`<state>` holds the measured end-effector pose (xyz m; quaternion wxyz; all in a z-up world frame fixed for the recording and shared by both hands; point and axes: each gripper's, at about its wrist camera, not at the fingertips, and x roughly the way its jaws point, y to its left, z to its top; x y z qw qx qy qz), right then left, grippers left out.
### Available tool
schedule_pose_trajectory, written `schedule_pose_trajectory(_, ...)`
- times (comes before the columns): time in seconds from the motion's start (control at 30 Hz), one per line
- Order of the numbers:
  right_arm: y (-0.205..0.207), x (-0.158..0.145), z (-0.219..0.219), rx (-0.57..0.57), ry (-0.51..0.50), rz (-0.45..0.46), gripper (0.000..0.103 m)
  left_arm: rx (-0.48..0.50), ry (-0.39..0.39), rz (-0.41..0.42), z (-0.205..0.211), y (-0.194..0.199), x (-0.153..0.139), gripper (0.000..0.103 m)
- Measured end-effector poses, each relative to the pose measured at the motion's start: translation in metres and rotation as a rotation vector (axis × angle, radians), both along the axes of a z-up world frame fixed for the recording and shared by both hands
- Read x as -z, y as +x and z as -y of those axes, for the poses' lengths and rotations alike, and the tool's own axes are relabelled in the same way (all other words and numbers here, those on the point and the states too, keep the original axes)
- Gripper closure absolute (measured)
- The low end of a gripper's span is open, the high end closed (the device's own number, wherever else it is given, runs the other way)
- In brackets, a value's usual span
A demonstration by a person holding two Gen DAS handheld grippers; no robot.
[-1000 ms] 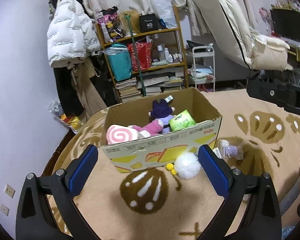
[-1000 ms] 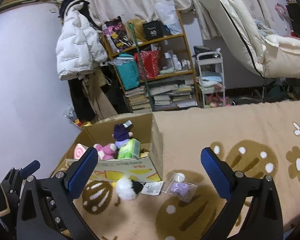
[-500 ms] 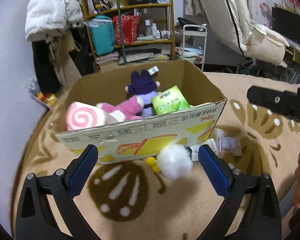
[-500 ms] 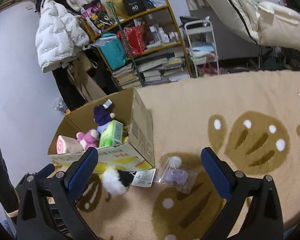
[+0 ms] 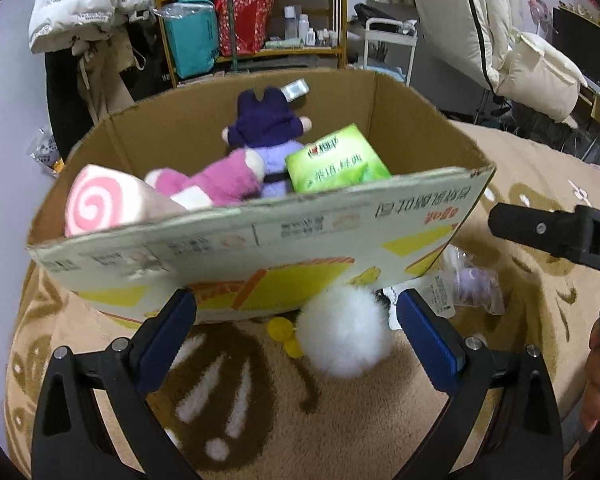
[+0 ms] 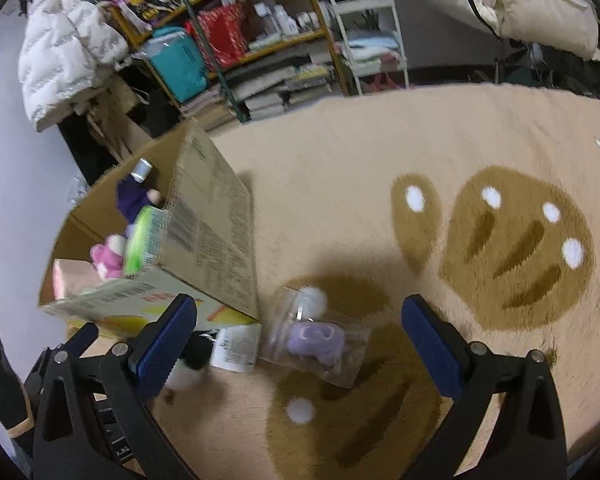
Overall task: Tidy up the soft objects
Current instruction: 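Lower the left tool to the white pompom plush while the right tool approaches the clear bag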
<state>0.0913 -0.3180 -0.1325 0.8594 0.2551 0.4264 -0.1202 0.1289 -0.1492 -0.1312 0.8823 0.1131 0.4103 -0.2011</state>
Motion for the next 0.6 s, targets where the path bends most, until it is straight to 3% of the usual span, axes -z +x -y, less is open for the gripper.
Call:
schedule_pose_trajectory(0.4,0.009,0.034,0.003,0.003,0.031,-0.122,0.004,-0.040,0.014,-0.088,0.007,0.014,0.026,0.004)
schedule_pose_trajectory(0.6,0.012,0.041,0.004,-0.004,0.029,-0.161,0.018,-0.064,-0.030,-0.126,0.001,0.022,0.029,0.007)
